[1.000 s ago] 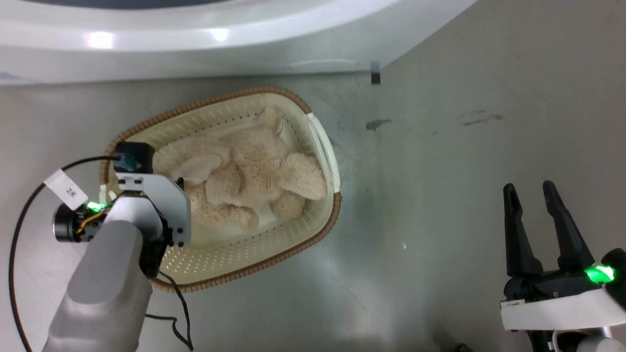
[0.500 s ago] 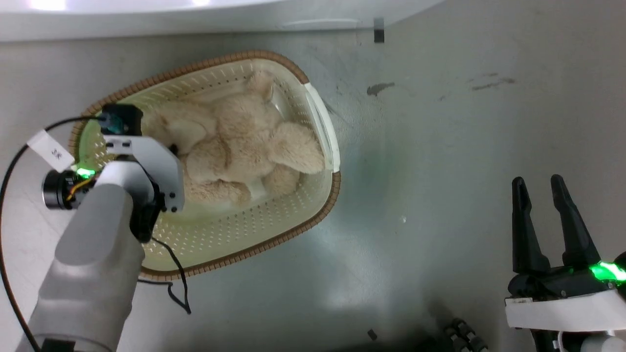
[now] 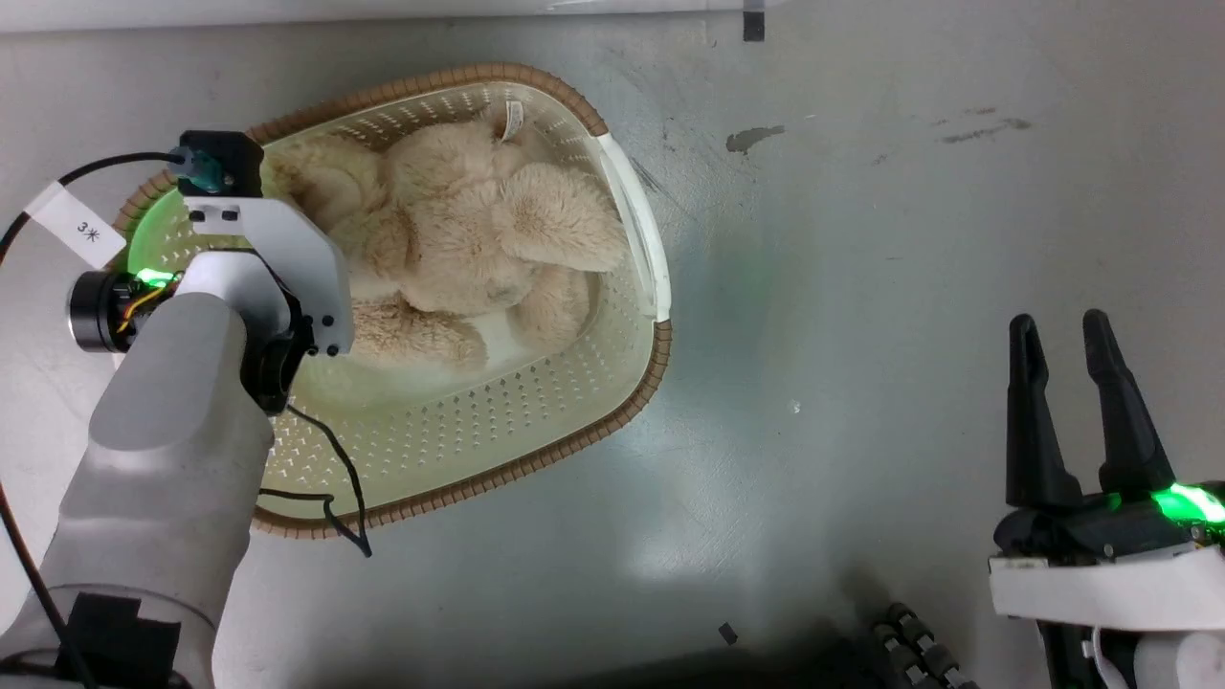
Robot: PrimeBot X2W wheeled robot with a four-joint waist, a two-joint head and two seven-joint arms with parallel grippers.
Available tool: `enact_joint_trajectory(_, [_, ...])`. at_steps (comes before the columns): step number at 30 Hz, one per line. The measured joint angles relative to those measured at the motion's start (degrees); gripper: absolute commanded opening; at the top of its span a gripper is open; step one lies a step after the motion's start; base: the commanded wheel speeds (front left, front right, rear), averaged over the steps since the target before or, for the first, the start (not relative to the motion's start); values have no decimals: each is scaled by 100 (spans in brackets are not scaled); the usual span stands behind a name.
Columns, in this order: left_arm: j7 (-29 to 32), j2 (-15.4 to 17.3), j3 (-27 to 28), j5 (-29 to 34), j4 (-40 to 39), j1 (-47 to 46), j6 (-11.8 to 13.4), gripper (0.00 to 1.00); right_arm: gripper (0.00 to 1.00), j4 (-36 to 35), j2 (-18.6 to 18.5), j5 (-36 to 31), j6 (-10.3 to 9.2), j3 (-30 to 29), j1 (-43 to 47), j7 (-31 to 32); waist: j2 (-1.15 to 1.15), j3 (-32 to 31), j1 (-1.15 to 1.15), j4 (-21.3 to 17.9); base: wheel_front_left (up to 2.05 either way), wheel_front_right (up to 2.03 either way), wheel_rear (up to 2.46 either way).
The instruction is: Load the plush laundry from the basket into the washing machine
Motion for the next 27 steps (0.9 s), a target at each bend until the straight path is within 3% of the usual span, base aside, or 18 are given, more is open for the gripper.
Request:
enact_joint_trajectory(8, [-292, -291, -124, -277, 606, 170, -222, 0, 100, 376, 0, 36, 0, 19, -215, -53, 0, -389, 0, 90, 0, 0, 0])
enact_joint_trajectory(18, [-939, -798, -344, -343, 734, 743, -452, 0, 100, 973, 0, -51, 0, 18, -241, -53, 0, -1427, 0, 329, 0, 0, 0])
enact_joint_trajectory(27, [-1405, -1022, -408, -495, 758, 1190, -527, 0, 100, 1389, 0, -102, 0, -9, -105, -53, 0, -2415, -1, 629, 0, 0, 0])
